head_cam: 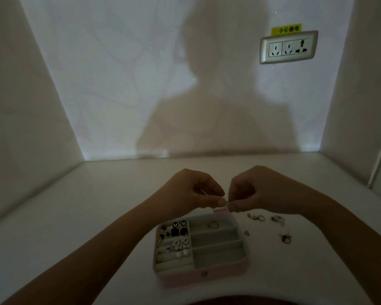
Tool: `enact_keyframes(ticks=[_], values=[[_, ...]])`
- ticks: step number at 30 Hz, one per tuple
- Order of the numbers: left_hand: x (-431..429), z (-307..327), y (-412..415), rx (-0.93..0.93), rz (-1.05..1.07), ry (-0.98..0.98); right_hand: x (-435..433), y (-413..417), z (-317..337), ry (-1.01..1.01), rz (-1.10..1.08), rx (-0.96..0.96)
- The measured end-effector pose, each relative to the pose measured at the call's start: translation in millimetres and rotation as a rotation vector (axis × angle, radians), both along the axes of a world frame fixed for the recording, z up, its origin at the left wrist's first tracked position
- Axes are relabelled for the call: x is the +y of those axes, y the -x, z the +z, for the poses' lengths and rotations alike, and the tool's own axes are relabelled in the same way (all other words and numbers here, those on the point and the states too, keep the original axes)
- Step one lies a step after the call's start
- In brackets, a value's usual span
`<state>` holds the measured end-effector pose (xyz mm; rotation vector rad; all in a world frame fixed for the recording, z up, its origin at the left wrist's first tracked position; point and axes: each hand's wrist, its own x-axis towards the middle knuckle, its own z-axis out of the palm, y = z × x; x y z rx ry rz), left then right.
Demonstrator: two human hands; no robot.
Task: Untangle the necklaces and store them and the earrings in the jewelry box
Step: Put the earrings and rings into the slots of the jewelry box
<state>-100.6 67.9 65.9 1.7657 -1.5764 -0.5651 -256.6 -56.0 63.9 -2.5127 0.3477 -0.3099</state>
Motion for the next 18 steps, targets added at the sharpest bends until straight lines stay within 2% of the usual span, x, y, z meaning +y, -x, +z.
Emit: enact_keyframes(ticks=[4, 9, 13, 18], values=[[13.4, 4.3, -5.1, 0.004, 0.072, 0.044, 15.1, -18.8, 7.7, 0.003, 0.013, -0.057], [31.8, 4.4, -21.0, 0.032, 0.225, 0.140, 30.2, -40.6, 0.8, -0.191, -0.010, -0.227], [47.9, -0.2, -30.2, 0.281, 0.294, 0.170, 45.0, -54.5, -10.2, -0.340, 0.002, -0.414], [62.7, -11.5, -32.7, 0.522, 0.340, 0.156, 58.4, -61.7, -20.6, -0.293, 0.063, -0.521]])
